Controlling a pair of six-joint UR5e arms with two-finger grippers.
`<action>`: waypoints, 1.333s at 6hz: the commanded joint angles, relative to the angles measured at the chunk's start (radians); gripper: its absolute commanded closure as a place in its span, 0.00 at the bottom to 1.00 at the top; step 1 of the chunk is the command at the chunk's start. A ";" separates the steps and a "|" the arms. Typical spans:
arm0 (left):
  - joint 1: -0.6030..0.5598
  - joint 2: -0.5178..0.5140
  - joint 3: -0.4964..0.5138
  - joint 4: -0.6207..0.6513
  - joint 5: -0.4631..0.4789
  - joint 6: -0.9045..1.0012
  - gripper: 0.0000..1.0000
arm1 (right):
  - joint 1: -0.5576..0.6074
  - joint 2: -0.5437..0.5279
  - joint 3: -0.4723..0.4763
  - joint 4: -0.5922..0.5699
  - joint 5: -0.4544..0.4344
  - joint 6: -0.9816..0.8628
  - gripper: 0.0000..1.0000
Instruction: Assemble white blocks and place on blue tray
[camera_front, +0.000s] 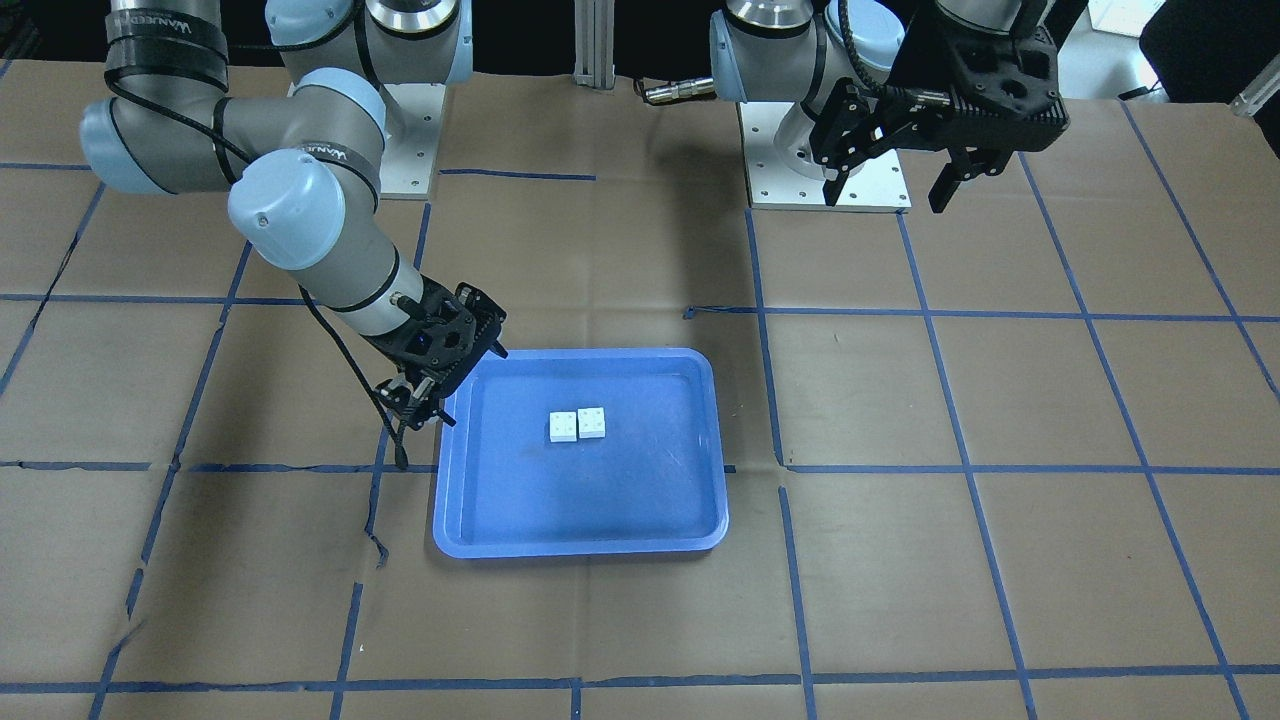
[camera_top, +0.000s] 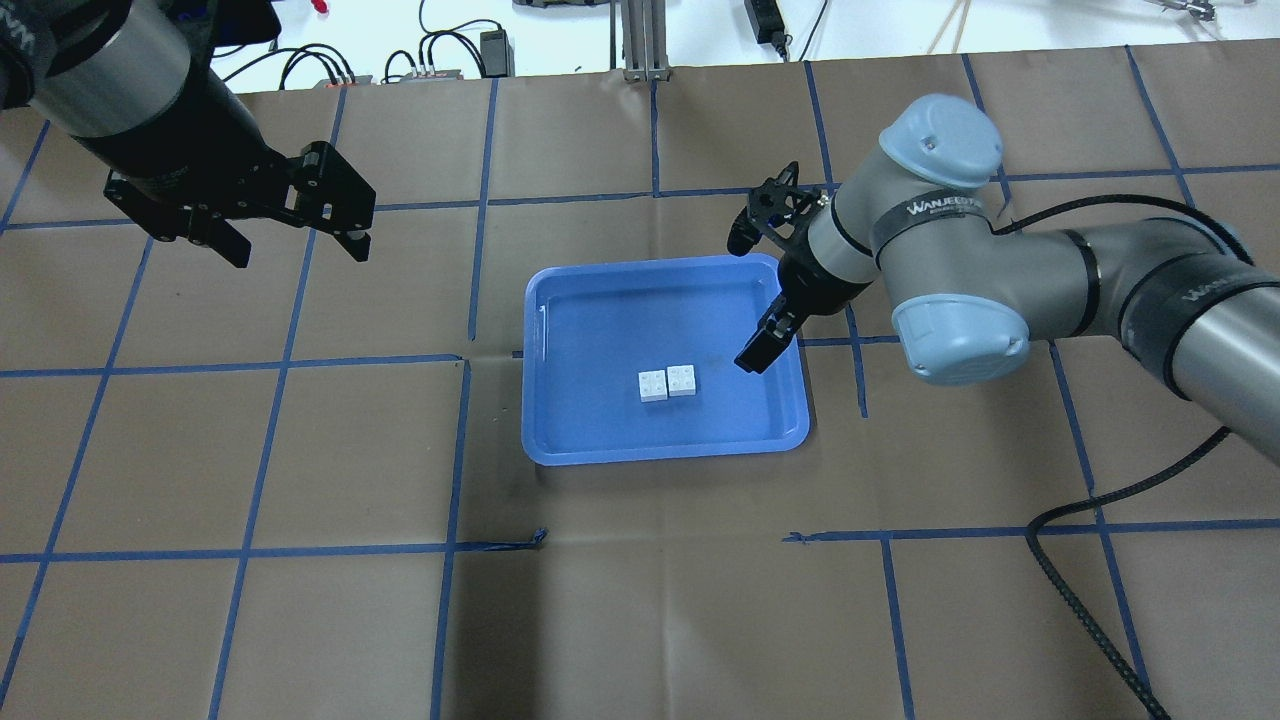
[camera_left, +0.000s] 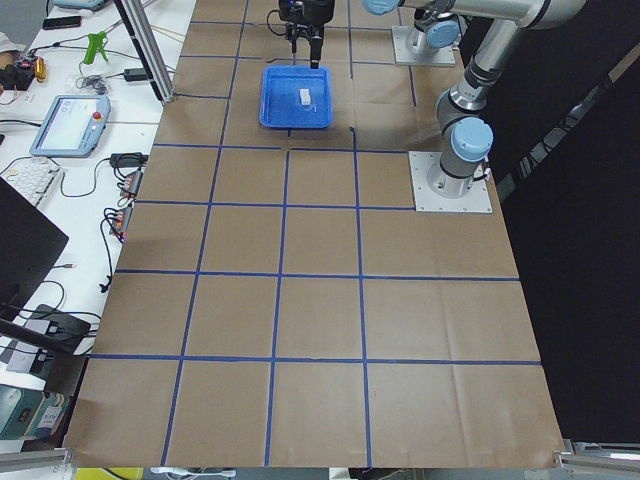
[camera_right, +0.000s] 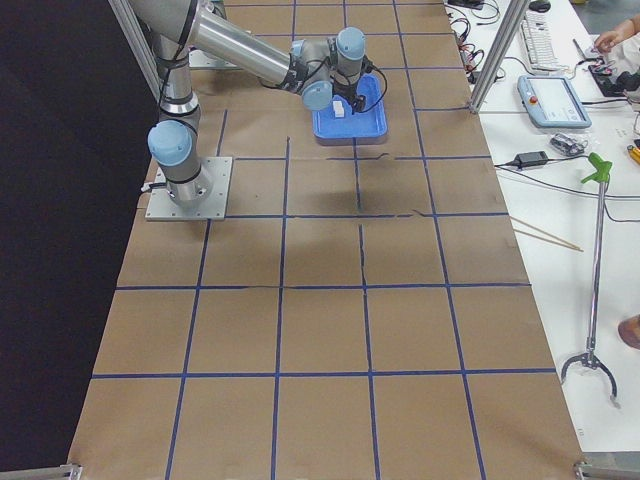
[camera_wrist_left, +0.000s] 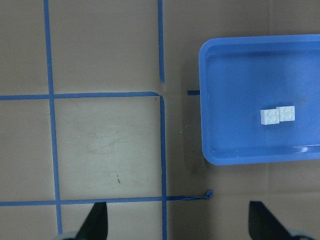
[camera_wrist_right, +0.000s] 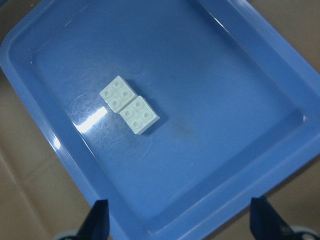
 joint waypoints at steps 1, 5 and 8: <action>0.000 -0.001 -0.001 0.001 0.000 0.000 0.01 | -0.027 -0.023 -0.110 0.167 -0.099 0.240 0.00; 0.000 -0.001 -0.001 0.001 0.000 0.000 0.01 | -0.084 -0.185 -0.221 0.415 -0.236 0.694 0.00; 0.000 -0.001 -0.001 0.001 -0.002 0.000 0.01 | -0.082 -0.225 -0.269 0.522 -0.241 0.856 0.00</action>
